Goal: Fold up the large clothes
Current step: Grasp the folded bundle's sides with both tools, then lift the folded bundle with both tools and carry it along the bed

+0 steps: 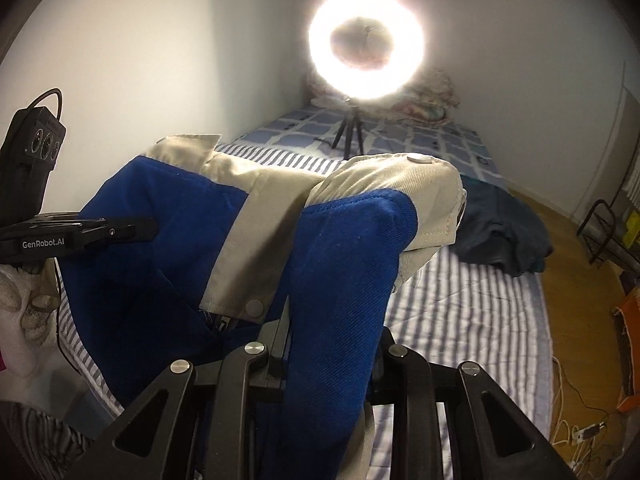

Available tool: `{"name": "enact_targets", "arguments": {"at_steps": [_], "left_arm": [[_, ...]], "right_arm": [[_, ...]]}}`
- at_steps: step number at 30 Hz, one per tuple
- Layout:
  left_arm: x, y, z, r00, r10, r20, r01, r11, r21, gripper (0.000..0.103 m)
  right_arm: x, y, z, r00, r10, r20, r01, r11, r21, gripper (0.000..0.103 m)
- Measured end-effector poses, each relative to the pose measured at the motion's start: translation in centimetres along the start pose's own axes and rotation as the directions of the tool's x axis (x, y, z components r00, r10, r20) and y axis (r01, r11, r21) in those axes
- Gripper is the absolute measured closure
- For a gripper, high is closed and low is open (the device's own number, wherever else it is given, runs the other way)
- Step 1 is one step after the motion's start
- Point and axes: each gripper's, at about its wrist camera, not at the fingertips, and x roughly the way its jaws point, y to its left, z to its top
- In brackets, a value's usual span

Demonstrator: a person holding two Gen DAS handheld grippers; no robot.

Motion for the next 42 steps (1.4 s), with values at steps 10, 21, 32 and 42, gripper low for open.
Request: {"name": "enact_targets", "arguments": {"at_steps": [10,21,32,42], "left_arm": [[6.1,-4.9,6.3,0.998,-0.053,-0.024,0.055,0.995,0.086,0.085],[17.6,-7.3,16.1,0.989,-0.151,-0.001,0.149,0.979,0.142,0.086],[29.2,-8.0,23.9,0.98,-0.195,0.036,0.188,0.971,0.147,0.086],[39.5,-7.0,28.6,0.986,-0.163,0.033,0.159,0.982,0.104,0.086]], "right_arm": [[-0.4,-7.2,2.6,0.996,-0.086,0.024,0.085,0.996,0.033,0.079],[4.5,-18.4,8.7,0.982,-0.182,0.051,0.177,0.98,0.095,0.079],[12.4,-28.9,15.2,0.965,-0.251,0.07,0.236,0.956,0.174,0.079],[20.8,-36.0,17.7,0.972,-0.228,0.061,0.211,0.955,0.207,0.079]]}}
